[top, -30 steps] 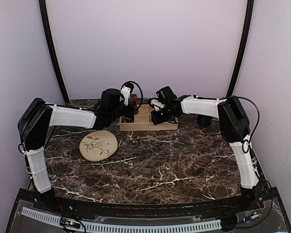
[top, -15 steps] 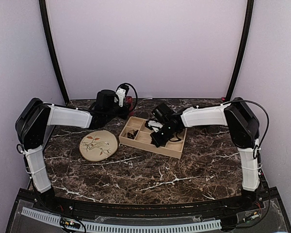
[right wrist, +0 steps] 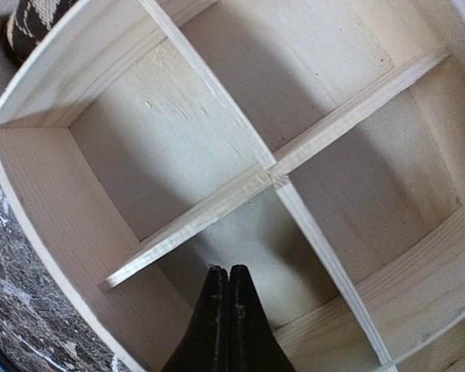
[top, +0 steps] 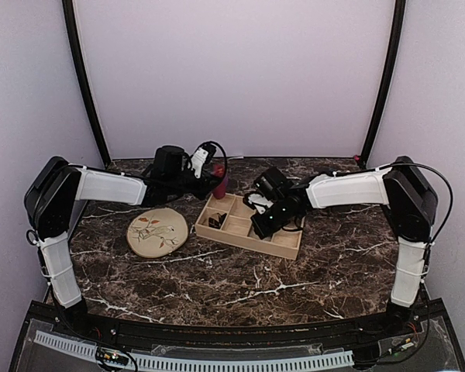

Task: Roll the socks
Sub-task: Move the storage box to the center of the board, then place the sock in the storage box.

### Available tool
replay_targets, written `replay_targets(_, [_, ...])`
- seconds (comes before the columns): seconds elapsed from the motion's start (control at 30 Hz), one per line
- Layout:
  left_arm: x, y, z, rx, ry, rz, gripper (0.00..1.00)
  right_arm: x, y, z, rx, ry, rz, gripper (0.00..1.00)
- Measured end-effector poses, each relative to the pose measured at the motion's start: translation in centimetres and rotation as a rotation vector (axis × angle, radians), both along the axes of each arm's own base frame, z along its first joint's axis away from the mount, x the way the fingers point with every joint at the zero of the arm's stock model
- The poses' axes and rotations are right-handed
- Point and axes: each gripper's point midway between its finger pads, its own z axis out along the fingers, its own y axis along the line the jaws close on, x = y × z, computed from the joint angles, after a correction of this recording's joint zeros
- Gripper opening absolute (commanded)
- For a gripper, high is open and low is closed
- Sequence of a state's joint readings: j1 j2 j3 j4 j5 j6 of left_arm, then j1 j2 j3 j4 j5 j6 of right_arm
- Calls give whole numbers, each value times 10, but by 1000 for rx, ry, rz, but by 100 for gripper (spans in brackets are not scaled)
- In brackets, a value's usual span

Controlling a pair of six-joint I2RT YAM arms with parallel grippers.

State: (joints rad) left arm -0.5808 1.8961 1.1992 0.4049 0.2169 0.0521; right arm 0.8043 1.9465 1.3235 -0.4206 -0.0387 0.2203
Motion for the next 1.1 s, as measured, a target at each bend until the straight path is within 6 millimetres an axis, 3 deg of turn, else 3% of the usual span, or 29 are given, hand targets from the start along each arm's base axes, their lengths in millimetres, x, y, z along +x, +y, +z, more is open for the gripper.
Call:
replay_targets(0.13, [-13, -4, -12, -3, 41, -54, 0, 4, 2, 16, 27, -37, -7, 1])
replay_targets(0.3, [-25, -3, -31, 23, 101, -85, 0, 5, 3, 20, 37, -47, -7, 1])
replay_targets(0.63, [-33, -6, -35, 24, 125, -131, 0, 5, 3, 22, 37, -51, -7, 1])
replay_targets(0.87, [-29, -12, -33, -16, 170, -130, 0, 1, 0, 35, 52, -67, -7, 0])
replay_targets(1.1, [-4, -10, -32, -63, 267, -64, 0, -4, -3, 39, 61, -72, -11, 0])
